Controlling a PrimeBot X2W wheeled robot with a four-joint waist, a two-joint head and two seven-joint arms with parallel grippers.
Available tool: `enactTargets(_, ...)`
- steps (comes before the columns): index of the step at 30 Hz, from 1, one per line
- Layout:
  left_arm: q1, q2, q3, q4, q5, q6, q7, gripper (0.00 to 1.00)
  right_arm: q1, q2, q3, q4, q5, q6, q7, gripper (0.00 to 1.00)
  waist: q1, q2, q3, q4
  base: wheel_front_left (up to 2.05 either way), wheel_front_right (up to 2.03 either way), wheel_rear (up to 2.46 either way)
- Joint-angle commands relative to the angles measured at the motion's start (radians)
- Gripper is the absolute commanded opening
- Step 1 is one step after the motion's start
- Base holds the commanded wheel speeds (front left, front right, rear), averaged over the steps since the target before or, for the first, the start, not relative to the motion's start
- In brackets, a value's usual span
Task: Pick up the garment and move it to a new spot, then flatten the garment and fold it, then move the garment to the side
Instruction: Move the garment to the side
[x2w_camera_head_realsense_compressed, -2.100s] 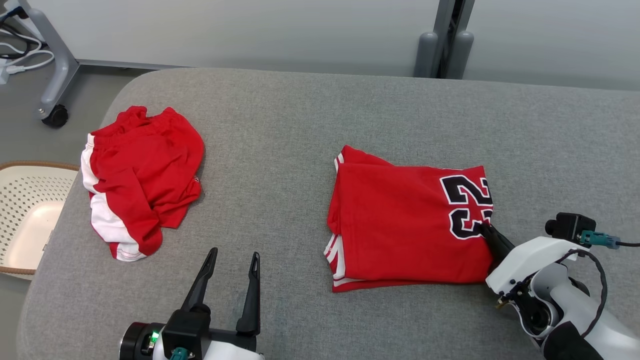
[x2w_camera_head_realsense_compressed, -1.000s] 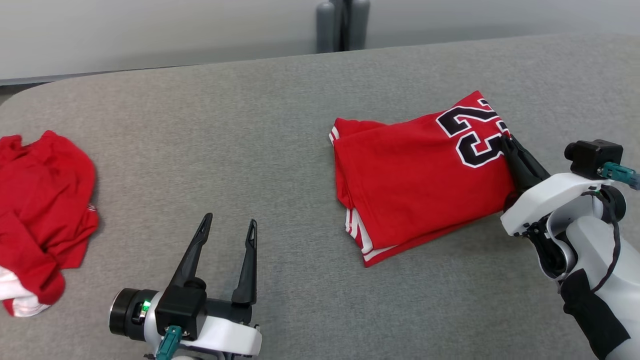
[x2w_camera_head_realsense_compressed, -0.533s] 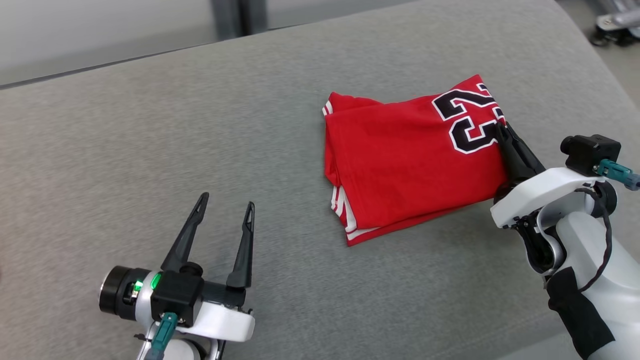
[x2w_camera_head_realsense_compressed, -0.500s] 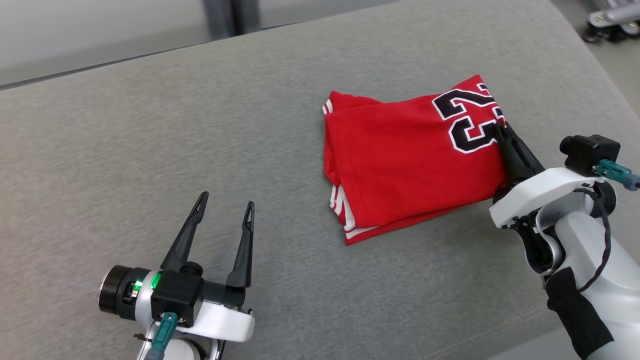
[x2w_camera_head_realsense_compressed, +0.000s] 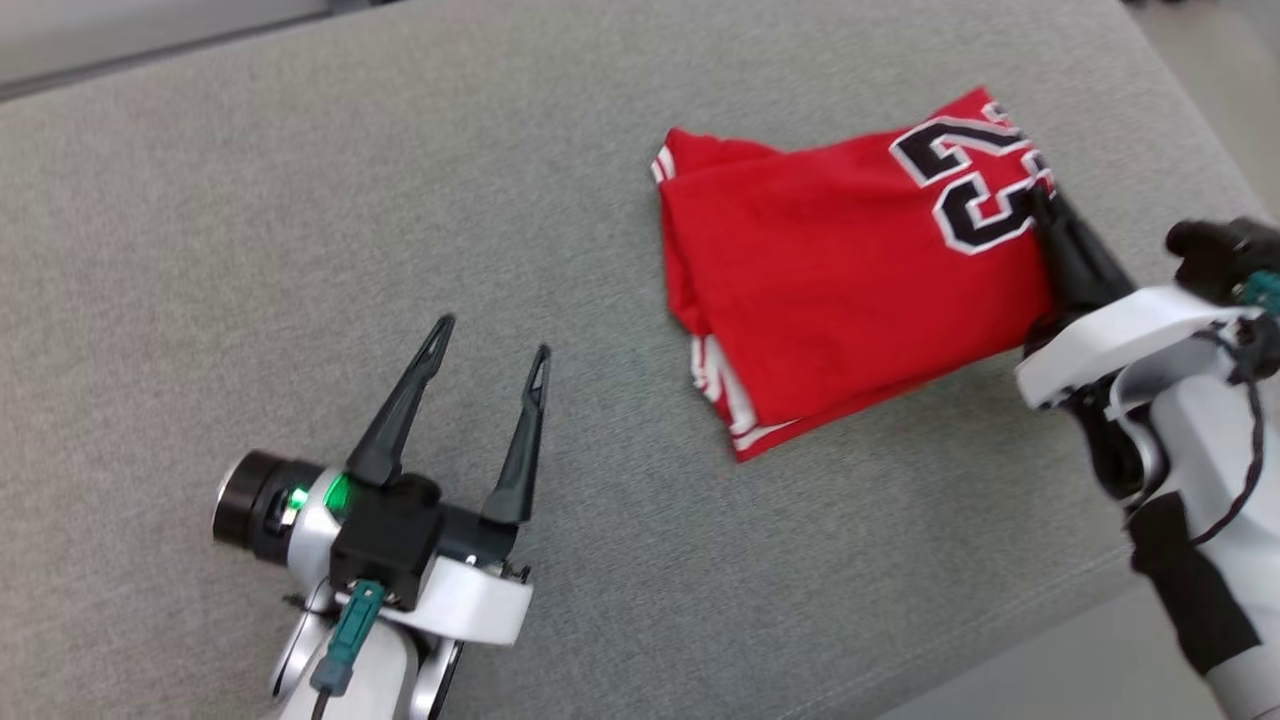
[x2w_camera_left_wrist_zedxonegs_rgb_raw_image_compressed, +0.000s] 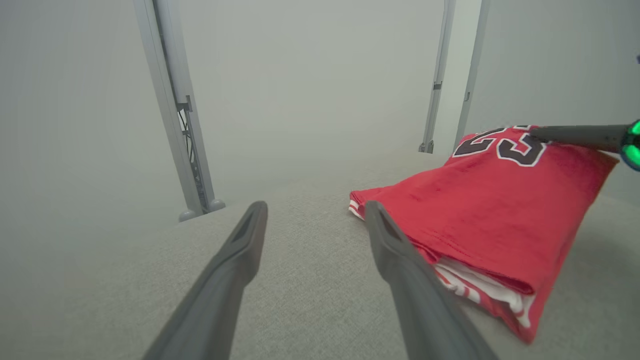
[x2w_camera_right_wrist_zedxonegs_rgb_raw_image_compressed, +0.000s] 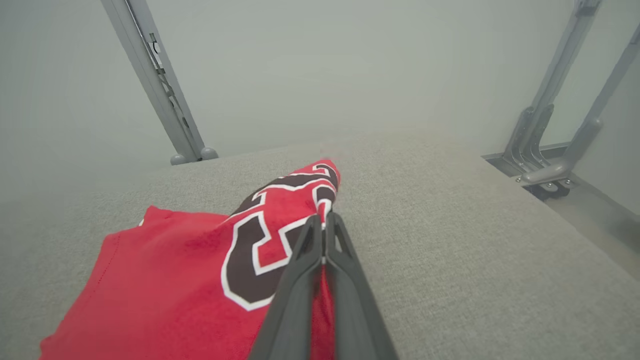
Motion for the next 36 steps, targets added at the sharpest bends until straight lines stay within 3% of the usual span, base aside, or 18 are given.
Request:
enactTargets(1, -0.032, 0.006, -0.004, -0.007, 0.010, -0.009, -0.004, 1.00, -0.020, -0.018, -0.005, -0.009, -0.016, 0.000, -0.008, 0.00, 0.0000, 0.0000, 0.039, 0.034, 0.00, 0.00, 0.00)
enactTargets(7, -0.146, -0.002, -0.062, -0.071, 0.058, -0.030, 0.021, 1.00, -0.092, -0.123, -0.049, -0.051, -0.100, 0.000, -0.008, 0.00, 0.0000, 0.0000, 0.139, 0.090, 0.00, 0.00, 0.00)
enactTargets(14, -0.261, -0.008, -0.119, -0.149, 0.118, -0.048, 0.065, 1.00, -0.157, -0.212, -0.185, -0.067, -0.198, 0.000, -0.007, 0.00, 0.0000, 0.0000, 0.241, 0.134, 0.00, 0.00, 0.00)
enactTargets(27, -0.307, 0.010, -0.146, -0.261, 0.144, -0.058, 0.125, 1.00, -0.217, -0.240, -0.572, -0.019, -0.464, 0.000, -0.007, 0.00, 0.0000, 0.0000, 0.324, 0.154, 0.00, 0.00, 0.00)
enactTargets(36, -0.313, 0.012, -0.166, -0.268, 0.139, -0.062, 0.131, 1.00, -0.224, -0.239, -0.705, -0.012, -0.692, 0.000, -0.007, 0.00, 0.0000, 0.0000, 0.332, 0.176, 0.00, 0.00, 0.00)
